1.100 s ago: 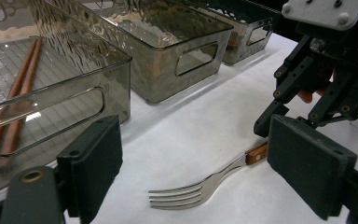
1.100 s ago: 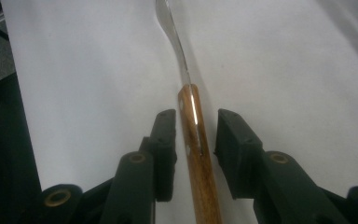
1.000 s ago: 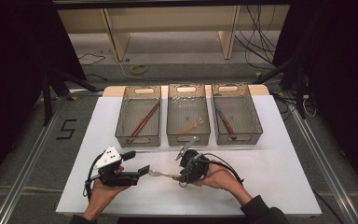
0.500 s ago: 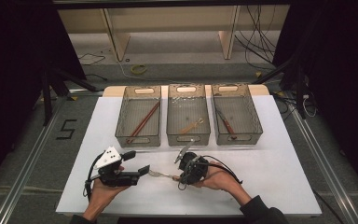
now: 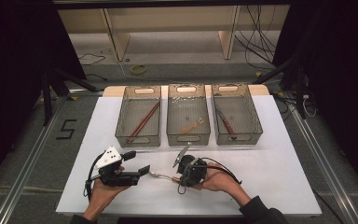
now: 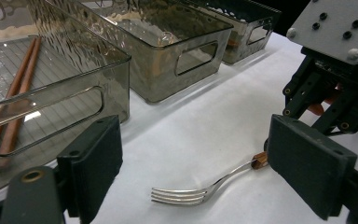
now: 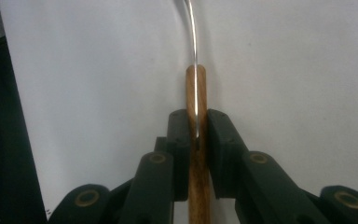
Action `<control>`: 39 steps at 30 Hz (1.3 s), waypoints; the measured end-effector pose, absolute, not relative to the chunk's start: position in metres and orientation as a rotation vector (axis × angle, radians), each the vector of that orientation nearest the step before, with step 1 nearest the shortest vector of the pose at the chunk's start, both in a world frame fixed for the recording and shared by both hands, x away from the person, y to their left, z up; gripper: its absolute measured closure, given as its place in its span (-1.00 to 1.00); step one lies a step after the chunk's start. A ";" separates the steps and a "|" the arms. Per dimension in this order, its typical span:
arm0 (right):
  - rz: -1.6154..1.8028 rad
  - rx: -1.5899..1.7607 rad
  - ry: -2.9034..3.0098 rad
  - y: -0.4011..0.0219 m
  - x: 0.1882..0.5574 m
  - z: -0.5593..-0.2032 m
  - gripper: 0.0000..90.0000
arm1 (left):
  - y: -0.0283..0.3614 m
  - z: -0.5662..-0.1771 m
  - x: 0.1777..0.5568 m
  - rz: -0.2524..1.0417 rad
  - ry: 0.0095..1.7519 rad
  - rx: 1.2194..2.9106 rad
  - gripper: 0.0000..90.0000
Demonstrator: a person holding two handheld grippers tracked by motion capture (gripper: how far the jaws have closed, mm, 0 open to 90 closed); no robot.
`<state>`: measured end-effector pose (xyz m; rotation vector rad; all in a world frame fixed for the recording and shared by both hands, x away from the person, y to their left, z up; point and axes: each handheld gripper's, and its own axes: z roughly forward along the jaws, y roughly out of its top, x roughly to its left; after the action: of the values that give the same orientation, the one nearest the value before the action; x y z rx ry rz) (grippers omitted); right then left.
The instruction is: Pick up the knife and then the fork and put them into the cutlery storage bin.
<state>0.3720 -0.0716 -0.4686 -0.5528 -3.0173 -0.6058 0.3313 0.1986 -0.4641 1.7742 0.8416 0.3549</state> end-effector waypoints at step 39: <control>-0.888 -0.804 -2.881 -0.115 0.399 -0.434 0.81 | 0.200 -0.464 0.332 0.349 0.843 1.771 -0.61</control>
<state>0.3985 -0.1152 -0.4344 -0.8041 -2.8806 -0.8878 0.3318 0.1996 -0.4642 1.7708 0.8431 0.3489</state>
